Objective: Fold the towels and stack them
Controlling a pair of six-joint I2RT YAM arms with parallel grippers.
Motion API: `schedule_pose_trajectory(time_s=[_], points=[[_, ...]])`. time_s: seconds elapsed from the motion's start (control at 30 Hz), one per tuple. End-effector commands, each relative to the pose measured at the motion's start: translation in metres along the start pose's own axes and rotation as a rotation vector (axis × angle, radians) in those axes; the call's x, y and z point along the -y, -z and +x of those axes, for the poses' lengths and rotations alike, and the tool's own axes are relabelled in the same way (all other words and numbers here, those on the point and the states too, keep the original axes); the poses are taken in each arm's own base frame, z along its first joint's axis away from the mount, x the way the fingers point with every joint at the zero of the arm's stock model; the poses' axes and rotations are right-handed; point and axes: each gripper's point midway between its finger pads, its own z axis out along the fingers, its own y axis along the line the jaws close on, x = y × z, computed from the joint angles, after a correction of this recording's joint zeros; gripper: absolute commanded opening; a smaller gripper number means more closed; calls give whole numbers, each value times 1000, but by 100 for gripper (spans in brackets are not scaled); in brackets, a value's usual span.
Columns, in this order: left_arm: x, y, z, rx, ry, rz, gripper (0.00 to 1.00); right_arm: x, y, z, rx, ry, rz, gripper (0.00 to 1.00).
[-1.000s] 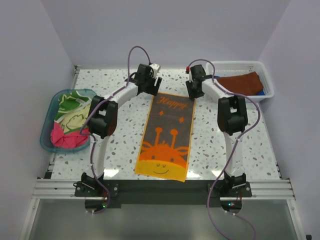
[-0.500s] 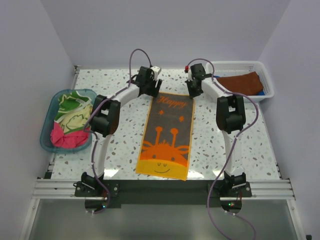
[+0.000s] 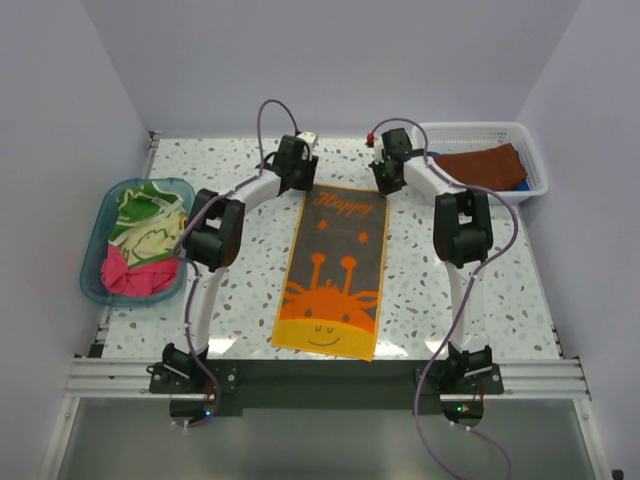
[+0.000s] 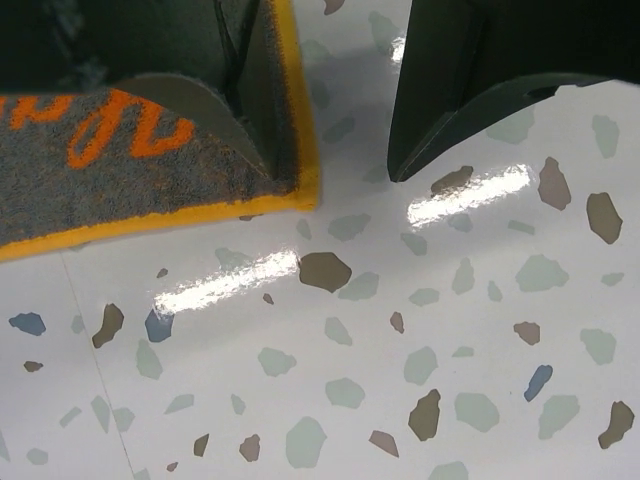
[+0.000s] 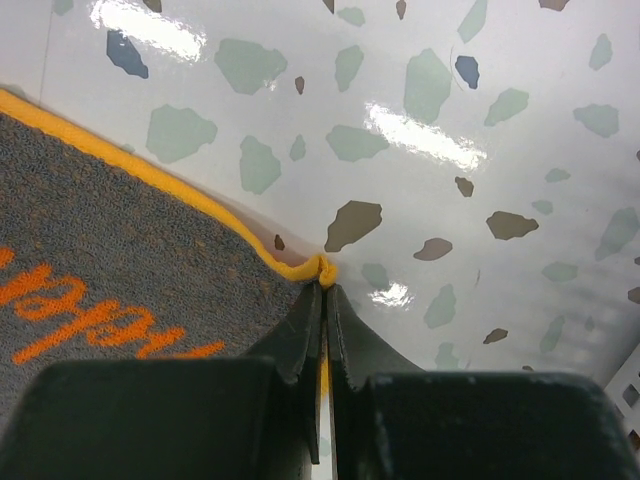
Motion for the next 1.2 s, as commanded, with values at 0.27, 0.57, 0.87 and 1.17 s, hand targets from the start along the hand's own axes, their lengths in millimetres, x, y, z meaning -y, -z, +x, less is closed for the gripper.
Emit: schedule_pose_trajectory(time_s=[0.27,0.57,0.87,1.17], points=[[6,-18,-9,60,-42,-50,52,-26,-4,34,-98,46,-64,0],[-2,-17,54,-121,-35,-167,32,-36,0,27,-79,62,-73,0],[-26,8,121,-293,81,-267,37,-57,2,16,-49,99,-100,0],[-48,31,126,-337,107,-340,51,-51,4,7,-27,100,-69,0]])
